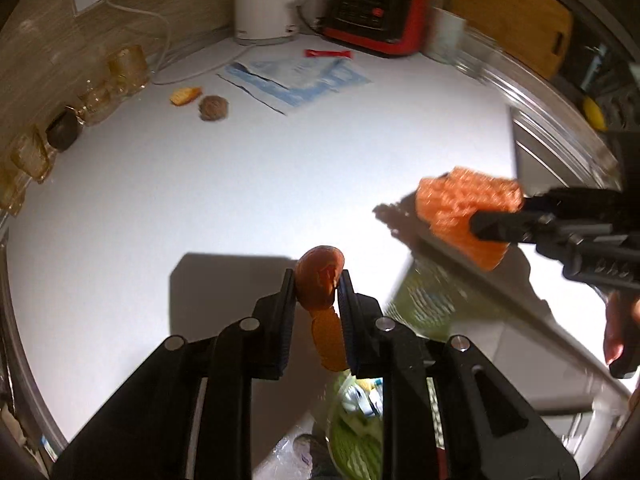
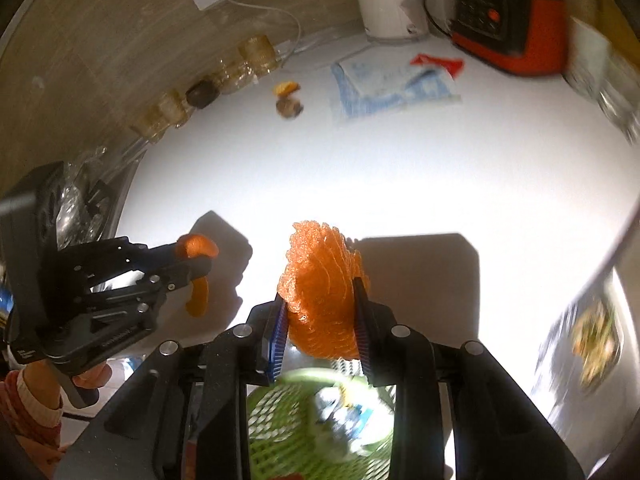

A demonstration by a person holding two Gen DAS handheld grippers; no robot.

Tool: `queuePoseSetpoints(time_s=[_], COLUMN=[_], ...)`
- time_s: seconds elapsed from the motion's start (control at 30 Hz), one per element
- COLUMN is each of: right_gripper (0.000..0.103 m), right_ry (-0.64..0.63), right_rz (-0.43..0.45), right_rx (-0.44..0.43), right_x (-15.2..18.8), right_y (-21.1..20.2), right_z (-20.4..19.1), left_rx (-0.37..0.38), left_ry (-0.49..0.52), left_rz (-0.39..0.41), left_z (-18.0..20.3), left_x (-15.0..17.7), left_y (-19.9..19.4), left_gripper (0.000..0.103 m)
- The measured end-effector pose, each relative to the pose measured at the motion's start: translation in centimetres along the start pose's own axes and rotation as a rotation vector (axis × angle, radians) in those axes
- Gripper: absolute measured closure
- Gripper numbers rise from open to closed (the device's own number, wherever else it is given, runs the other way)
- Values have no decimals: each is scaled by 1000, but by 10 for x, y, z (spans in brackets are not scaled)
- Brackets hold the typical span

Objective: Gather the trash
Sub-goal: 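Carry net and peel over the basket while the right tool opens to drop the net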

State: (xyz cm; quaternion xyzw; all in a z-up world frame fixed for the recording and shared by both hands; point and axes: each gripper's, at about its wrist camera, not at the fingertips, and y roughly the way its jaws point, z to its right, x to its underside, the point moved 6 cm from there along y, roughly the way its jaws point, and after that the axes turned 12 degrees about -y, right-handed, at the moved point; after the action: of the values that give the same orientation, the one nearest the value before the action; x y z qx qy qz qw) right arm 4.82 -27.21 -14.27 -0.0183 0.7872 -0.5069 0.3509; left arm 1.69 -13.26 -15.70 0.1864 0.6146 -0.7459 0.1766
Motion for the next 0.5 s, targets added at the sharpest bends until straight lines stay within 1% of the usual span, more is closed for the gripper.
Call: queuePoseSetpoints(time_s=[0.23, 0.33, 0.5], right_gripper=[72, 72, 72], right_ry=[123, 169, 208], right_rz=[-9, -23, -76], right_rx=[64, 97, 141], right_x=[92, 129, 170], right_y=[-22, -25, -16], right_z=[-50, -68, -87], left_rx=[90, 109, 117], left_ry=[87, 122, 180], left_rz=[-52, -71, -111], left_z=[16, 22, 26], left_x=[79, 111, 152], left_y=[-32, -39, -41], left_gripper=[82, 82, 82])
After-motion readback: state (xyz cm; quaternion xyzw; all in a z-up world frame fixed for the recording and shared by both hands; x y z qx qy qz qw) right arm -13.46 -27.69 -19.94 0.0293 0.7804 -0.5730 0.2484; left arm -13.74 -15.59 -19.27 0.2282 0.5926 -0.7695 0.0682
